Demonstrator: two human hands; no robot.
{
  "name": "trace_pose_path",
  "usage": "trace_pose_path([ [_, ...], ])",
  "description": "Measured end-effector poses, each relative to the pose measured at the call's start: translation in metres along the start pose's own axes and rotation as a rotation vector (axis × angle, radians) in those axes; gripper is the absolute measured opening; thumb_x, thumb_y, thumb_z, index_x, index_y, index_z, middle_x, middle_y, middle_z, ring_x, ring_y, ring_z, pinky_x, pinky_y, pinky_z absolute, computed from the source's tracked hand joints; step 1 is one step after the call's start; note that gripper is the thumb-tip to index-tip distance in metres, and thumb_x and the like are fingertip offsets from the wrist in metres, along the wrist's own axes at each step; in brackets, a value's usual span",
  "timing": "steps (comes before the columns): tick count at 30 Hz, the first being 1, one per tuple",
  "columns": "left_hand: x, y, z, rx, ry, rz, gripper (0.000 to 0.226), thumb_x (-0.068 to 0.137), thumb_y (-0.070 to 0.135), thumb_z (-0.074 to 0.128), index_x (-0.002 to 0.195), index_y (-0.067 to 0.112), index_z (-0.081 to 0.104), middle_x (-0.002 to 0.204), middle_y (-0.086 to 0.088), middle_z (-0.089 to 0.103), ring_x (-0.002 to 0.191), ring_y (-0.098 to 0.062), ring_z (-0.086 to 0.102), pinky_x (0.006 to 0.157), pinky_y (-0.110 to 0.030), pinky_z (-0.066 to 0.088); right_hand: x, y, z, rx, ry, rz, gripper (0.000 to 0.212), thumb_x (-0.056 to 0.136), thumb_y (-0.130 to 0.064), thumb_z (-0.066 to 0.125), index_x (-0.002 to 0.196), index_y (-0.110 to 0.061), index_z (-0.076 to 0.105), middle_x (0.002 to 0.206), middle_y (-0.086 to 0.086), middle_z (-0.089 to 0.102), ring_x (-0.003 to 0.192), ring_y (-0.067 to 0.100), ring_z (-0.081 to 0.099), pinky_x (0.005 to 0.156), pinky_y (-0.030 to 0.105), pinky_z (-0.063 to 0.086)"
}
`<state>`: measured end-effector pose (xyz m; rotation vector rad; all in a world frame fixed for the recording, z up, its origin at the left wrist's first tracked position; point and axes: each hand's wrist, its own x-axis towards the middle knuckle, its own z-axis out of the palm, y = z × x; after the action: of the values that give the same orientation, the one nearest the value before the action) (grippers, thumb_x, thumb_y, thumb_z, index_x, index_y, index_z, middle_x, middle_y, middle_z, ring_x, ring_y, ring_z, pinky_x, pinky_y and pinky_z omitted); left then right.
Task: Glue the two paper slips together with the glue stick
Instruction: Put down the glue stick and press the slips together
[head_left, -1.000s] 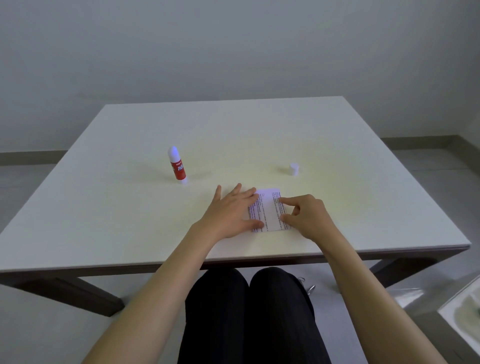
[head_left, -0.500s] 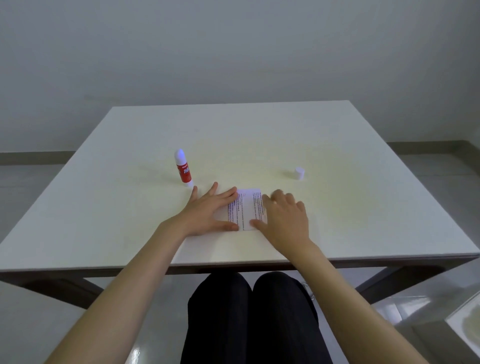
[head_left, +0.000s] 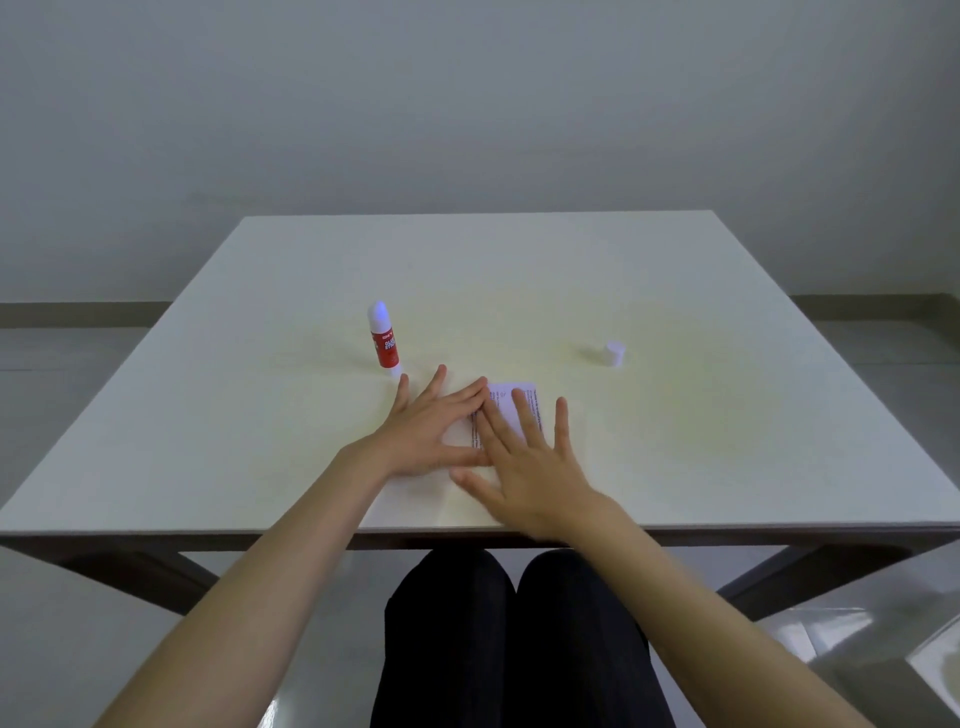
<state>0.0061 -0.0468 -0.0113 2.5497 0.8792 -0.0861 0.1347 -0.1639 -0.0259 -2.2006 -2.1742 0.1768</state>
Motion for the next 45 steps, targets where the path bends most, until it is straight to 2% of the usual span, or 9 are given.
trace_pose_path([
  [2, 0.000, 0.001, 0.000, -0.014, -0.010, 0.001, 0.090, 0.080, 0.064, 0.052, 0.150, 0.033, 0.006, 0.158, 0.023, -0.001, 0.146, -0.018, -0.019, 0.114, -0.053, -0.017, -0.006, 0.008, 0.002, -0.003, -0.016, -0.033, 0.093, 0.072, -0.078, -0.012, 0.150, -0.026, -0.009, 0.160, -0.012, -0.012, 0.136, 0.017, -0.035, 0.098, 0.053, -0.037],
  [8, -0.001, 0.002, -0.002, -0.039, -0.028, -0.023, 0.090, 0.080, 0.064, 0.054, 0.151, 0.034, 0.007, 0.158, 0.023, -0.001, 0.145, -0.017, -0.021, 0.113, -0.055, -0.018, 0.021, 0.040, -0.024, -0.064, -0.100, 0.156, 0.080, 0.086, -0.071, 0.005, 0.150, -0.026, -0.013, 0.159, -0.012, -0.016, 0.144, 0.027, -0.027, 0.111, 0.060, -0.021],
  [13, 0.000, 0.000, 0.000, -0.074, -0.021, -0.015, 0.090, 0.079, 0.062, 0.056, 0.151, 0.034, 0.008, 0.157, 0.025, 0.000, 0.145, -0.015, -0.021, 0.112, -0.053, -0.021, -0.019, 0.011, 0.001, -0.026, -0.063, -0.084, 0.096, 0.070, -0.083, -0.009, 0.149, -0.028, -0.012, 0.158, -0.016, -0.016, 0.140, 0.018, -0.034, 0.100, 0.052, -0.039],
  [19, 0.001, 0.001, 0.000, -0.075, -0.030, -0.026, 0.091, 0.079, 0.063, 0.056, 0.151, 0.034, 0.007, 0.158, 0.024, -0.002, 0.145, -0.015, -0.022, 0.112, -0.052, -0.022, 0.005, 0.045, -0.022, -0.041, -0.111, 0.163, 0.078, 0.086, -0.071, 0.004, 0.149, -0.030, -0.012, 0.158, -0.017, -0.016, 0.144, 0.023, -0.026, 0.109, 0.060, -0.024],
  [25, -0.001, 0.000, -0.001, -0.085, -0.031, -0.017, 0.090, 0.079, 0.061, 0.056, 0.150, 0.035, 0.007, 0.157, 0.024, -0.001, 0.145, -0.016, -0.022, 0.111, -0.051, -0.023, -0.024, 0.012, 0.004, -0.006, -0.051, -0.062, 0.094, 0.071, -0.083, -0.009, 0.149, -0.031, -0.011, 0.159, -0.017, -0.014, 0.140, 0.015, -0.034, 0.099, 0.052, -0.038],
  [30, 0.000, 0.000, -0.001, -0.065, -0.038, -0.024, 0.092, 0.079, 0.062, 0.056, 0.151, 0.034, 0.005, 0.158, 0.024, -0.002, 0.145, -0.016, -0.023, 0.112, -0.053, -0.022, 0.001, 0.047, -0.022, -0.019, -0.110, 0.173, 0.079, 0.084, -0.072, 0.003, 0.150, -0.031, -0.012, 0.158, -0.018, -0.016, 0.144, 0.024, -0.027, 0.108, 0.060, -0.025],
  [35, 0.000, -0.001, 0.000, -0.094, -0.025, -0.010, 0.092, 0.078, 0.062, 0.057, 0.150, 0.035, 0.008, 0.157, 0.025, 0.001, 0.145, -0.017, -0.021, 0.112, -0.053, -0.021, -0.011, 0.013, 0.000, -0.018, -0.062, -0.098, 0.091, 0.074, -0.081, -0.002, 0.149, -0.030, -0.011, 0.157, -0.017, -0.016, 0.143, 0.018, -0.027, 0.101, 0.053, -0.035],
  [41, 0.000, -0.002, 0.001, -0.086, -0.032, -0.015, 0.092, 0.077, 0.064, 0.056, 0.150, 0.035, 0.007, 0.158, 0.024, -0.001, 0.145, -0.016, -0.023, 0.111, -0.052, -0.023, 0.015, 0.053, -0.025, -0.062, -0.120, 0.113, 0.079, 0.084, -0.073, 0.005, 0.149, -0.032, -0.011, 0.158, -0.018, -0.014, 0.144, 0.025, -0.025, 0.107, 0.058, -0.026],
  [45, 0.000, -0.002, 0.001, -0.111, -0.024, -0.005, 0.093, 0.077, 0.062, 0.058, 0.150, 0.033, 0.008, 0.157, 0.025, 0.000, 0.145, -0.017, -0.022, 0.112, -0.054, -0.021, 0.001, 0.019, -0.008, -0.052, -0.074, -0.137, 0.091, 0.072, -0.083, -0.003, 0.147, -0.032, -0.015, 0.157, -0.016, -0.019, 0.140, 0.019, -0.032, 0.098, 0.049, -0.040],
])
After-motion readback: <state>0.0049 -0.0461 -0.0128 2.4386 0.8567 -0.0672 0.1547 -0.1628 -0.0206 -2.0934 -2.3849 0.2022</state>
